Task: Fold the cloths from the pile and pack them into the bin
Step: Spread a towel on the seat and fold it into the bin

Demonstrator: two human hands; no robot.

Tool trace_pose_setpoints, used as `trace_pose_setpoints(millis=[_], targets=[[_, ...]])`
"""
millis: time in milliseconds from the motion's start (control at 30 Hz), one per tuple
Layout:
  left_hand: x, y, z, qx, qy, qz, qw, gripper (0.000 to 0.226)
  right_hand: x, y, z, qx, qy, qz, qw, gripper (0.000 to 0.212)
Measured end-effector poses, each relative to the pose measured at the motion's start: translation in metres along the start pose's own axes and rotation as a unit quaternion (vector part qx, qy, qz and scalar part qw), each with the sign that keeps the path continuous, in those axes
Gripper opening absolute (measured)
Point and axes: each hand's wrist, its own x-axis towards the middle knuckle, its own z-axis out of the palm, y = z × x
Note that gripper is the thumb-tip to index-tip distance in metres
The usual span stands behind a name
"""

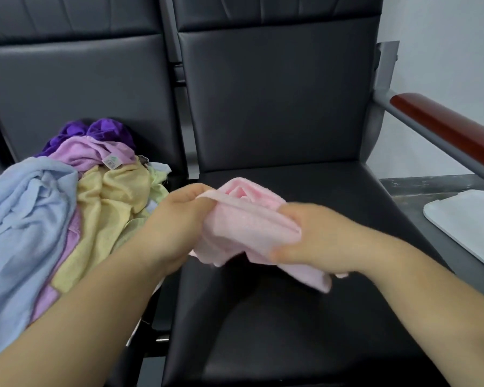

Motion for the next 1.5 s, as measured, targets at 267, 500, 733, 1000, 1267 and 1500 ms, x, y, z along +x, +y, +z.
trace_pose_setpoints(millis=[267, 500, 733, 1000, 1267, 1500], targets=[[-0.004, 0.0, -0.009, 0.388, -0.093, 0.066, 0.915, 0.023, 0.001, 0.0, -0.004, 0.307, 0.142, 0.012, 0.941, 0.024], [-0.008, 0.01, -0.002, 0.109, -0.029, 0.108, 0.988, 0.018, 0.005, 0.0, -0.006, 0.008, 0.103, 0.057, 0.993, 0.022], [-0.003, 0.006, -0.009, 0.285, -0.127, 0.097, 0.945, 0.013, -0.009, -0.009, -0.01, 0.352, 0.105, -0.028, 0.93, 0.027], [-0.009, 0.016, -0.012, 0.131, -0.12, 0.105, 0.978, 0.019, 0.006, 0.0, 0.002, 0.025, 0.047, 0.033, 0.998, 0.023], [-0.007, 0.013, -0.018, 0.187, -0.062, 0.134, 0.971, 0.014, -0.005, -0.006, -0.011, 0.319, 0.066, -0.046, 0.944, 0.021], [-0.01, 0.019, -0.014, 0.142, -0.153, 0.125, 0.97, 0.025, 0.002, -0.003, -0.005, -0.062, 0.039, 0.004, 0.997, 0.008]])
